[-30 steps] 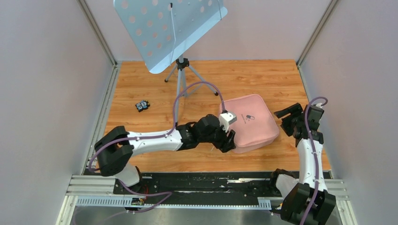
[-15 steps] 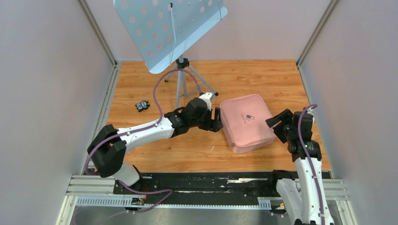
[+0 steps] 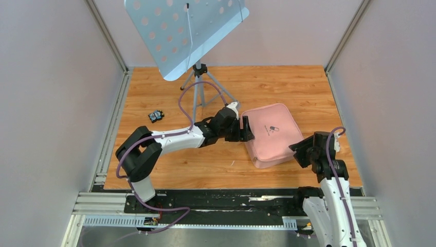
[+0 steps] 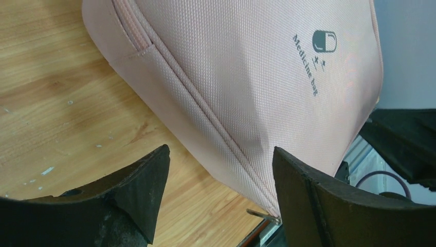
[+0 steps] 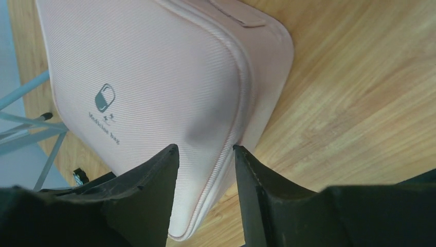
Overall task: Organize the medicine kit
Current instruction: Zip the medicine box at the center of the board.
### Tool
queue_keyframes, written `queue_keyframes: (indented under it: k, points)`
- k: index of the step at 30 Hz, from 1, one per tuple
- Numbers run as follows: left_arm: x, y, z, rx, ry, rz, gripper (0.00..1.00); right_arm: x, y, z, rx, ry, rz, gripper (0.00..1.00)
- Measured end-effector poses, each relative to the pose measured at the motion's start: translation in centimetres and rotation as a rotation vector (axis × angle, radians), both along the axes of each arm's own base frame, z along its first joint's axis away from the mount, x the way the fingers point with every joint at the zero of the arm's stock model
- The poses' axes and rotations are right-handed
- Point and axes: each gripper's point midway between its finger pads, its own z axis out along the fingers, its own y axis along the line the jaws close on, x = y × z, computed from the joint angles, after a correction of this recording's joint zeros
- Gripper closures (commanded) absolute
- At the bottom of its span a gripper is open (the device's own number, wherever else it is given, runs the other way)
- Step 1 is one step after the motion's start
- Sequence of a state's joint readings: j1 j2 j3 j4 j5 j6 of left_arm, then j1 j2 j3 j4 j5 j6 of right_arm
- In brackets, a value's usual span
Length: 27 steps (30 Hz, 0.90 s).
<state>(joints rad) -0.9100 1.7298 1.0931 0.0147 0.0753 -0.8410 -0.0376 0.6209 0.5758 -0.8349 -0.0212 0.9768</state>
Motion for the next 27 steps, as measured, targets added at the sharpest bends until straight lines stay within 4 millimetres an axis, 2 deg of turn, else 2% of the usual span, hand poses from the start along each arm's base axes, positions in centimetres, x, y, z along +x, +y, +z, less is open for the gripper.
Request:
queue_keyframes:
  k: [6, 8, 13, 18, 21, 24, 27]
  points:
    - [1.5, -1.5, 0.3, -0.022, 0.001, 0.031, 0.36, -0.9, -0.5, -1.3, 0.01, 0.052, -0.071, 0.54]
    - [1.8, -1.8, 0.2, -0.02, 0.003, 0.038, 0.4, -0.9, -0.4, -2.1, 0.018, 0.073, -0.074, 0.57]
    - [2.3, -1.6, -0.2, -0.013, 0.008, 0.061, 0.39, 0.8, 0.4, -3.1, 0.049, 0.068, -0.024, 0.68]
    - [3.1, -1.0, -0.4, 0.001, -0.006, 0.101, 0.38, 3.3, 0.9, -3.1, 0.047, 0.053, 0.044, 0.69]
    - [3.7, -0.6, -0.6, 0.009, -0.011, 0.13, 0.39, 5.2, 1.2, -3.0, 0.041, 0.05, 0.093, 0.64]
    - [4.4, -0.1, -0.6, 0.014, -0.019, 0.155, 0.41, 7.2, 1.3, -2.7, 0.024, 0.048, 0.146, 0.54]
    - [4.7, -0.1, -0.7, 0.017, -0.022, 0.167, 0.47, 7.8, 1.5, -2.4, 0.003, 0.031, 0.191, 0.48]
